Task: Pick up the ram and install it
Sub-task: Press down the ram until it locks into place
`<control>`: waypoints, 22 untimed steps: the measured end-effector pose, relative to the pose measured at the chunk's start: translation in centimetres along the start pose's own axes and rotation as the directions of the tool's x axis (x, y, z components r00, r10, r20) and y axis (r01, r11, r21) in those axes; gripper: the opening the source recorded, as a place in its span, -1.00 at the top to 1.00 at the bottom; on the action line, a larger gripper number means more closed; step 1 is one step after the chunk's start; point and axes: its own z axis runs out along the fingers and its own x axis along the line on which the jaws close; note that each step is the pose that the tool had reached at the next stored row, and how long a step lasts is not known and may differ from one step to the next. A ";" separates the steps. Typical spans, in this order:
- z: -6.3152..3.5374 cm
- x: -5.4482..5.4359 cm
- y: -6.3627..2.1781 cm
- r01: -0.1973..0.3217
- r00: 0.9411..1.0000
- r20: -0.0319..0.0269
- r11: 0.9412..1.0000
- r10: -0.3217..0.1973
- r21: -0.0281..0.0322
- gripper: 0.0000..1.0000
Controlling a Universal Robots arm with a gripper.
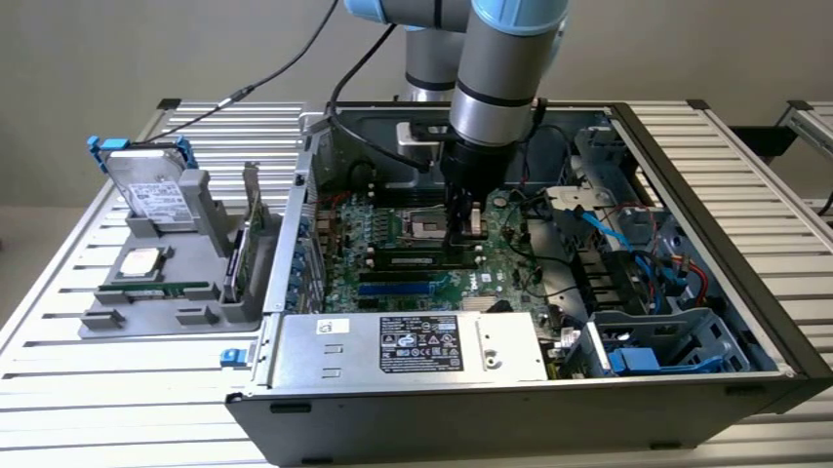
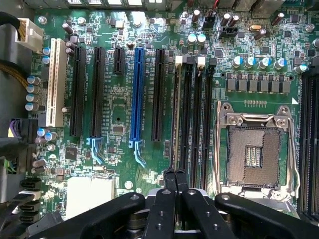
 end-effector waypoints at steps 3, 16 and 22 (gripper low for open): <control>-0.18 0.0 0.28 0.000 1.000 -0.001 1.000 0.000 0.000 0.80; -0.42 -0.2 2.81 0.000 1.000 -0.001 1.000 0.000 0.000 0.80; -0.31 -0.3 3.84 0.000 1.000 -0.002 1.000 0.000 0.000 0.80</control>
